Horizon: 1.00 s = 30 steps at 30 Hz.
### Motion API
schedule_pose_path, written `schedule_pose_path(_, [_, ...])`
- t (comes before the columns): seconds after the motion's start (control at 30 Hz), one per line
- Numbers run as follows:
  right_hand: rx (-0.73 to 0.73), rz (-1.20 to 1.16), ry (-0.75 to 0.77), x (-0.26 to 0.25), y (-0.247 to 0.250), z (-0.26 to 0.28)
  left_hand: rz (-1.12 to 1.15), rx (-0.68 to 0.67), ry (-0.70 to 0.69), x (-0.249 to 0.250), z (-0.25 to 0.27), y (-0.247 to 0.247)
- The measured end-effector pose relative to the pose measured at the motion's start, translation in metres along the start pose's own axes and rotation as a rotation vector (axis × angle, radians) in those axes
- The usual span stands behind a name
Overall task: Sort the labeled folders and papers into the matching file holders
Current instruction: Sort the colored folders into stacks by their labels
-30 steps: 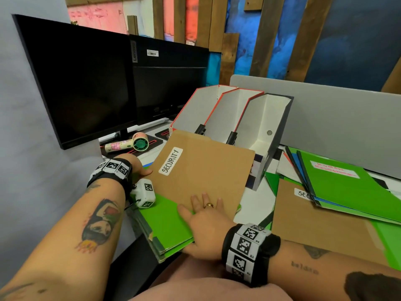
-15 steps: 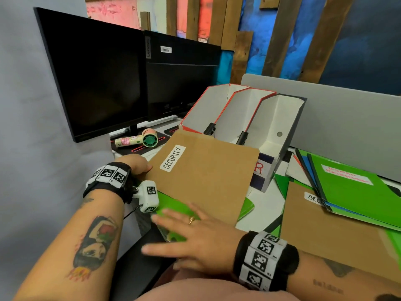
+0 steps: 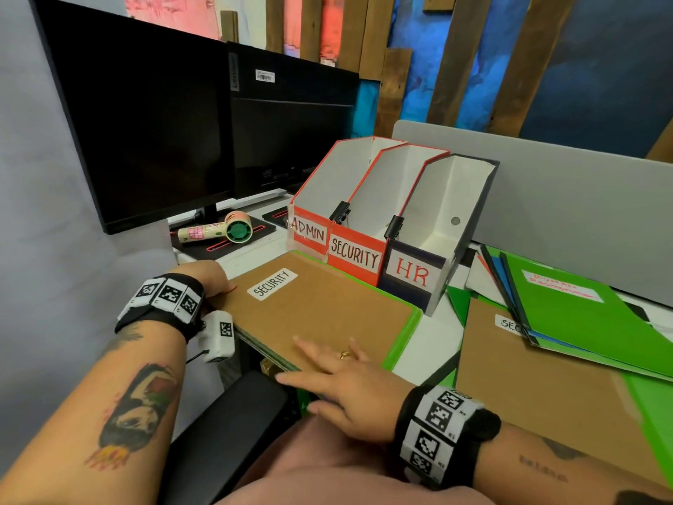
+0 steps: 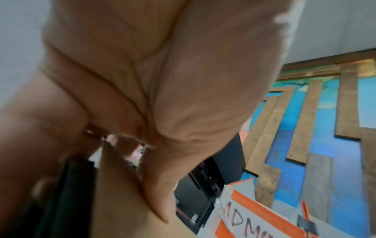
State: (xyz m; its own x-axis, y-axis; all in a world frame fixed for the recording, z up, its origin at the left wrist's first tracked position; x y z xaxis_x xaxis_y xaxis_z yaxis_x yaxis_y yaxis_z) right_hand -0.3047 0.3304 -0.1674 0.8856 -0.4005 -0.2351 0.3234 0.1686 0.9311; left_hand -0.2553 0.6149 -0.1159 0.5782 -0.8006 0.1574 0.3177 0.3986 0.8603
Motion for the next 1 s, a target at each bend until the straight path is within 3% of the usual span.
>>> schedule_pose_path(0.1, [-0.048, 0.035, -0.103, 0.000, -0.007, -0.004, 0.048, 0.066, -0.003, 0.017, 0.004, -0.001])
schedule_pose_path(0.23, [-0.065, -0.115, -0.083, 0.005, 0.001, -0.003, 0.011, 0.130, -0.147, 0.063, 0.023, -0.005])
schedule_pose_path(0.4, [0.159, -0.618, -0.066, 0.032, 0.028, 0.020, -0.126, 0.010, -0.380, 0.133, 0.071, -0.028])
schedule_pose_path(0.6, [0.315, -0.630, -0.437, 0.093, 0.028, 0.087, -0.190, -0.209, -0.576, 0.191, 0.108, -0.056])
schedule_pose_path(0.8, [0.528, -0.848, -0.646, 0.131, -0.002, 0.187, 0.075, -0.406, -0.740, 0.251, 0.118, -0.092])
schedule_pose_path(0.93, [0.474, -0.775, -0.911, 0.138, -0.022, 0.245, 0.186, -0.463, -0.707, 0.284, 0.124, -0.122])
schedule_pose_path(1.0, [0.430, -0.802, -0.912, 0.128, -0.027, 0.259, 0.192, -0.418, -0.681, 0.297, 0.126, -0.134])
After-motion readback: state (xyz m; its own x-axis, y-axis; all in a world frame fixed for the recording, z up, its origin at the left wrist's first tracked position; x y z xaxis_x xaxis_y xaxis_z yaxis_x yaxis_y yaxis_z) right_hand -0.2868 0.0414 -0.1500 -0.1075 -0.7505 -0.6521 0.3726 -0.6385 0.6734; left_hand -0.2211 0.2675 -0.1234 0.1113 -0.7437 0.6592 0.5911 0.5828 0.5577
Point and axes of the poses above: each hand's wrist, its own z-axis away from the middle knuckle, its own y-axis out of the back of the hand, x = y × z, the point moved 4 cm from there along -z, towards the middle knuckle, and after that the axes turned 10 degrees about -x, right-handed, at the moved point
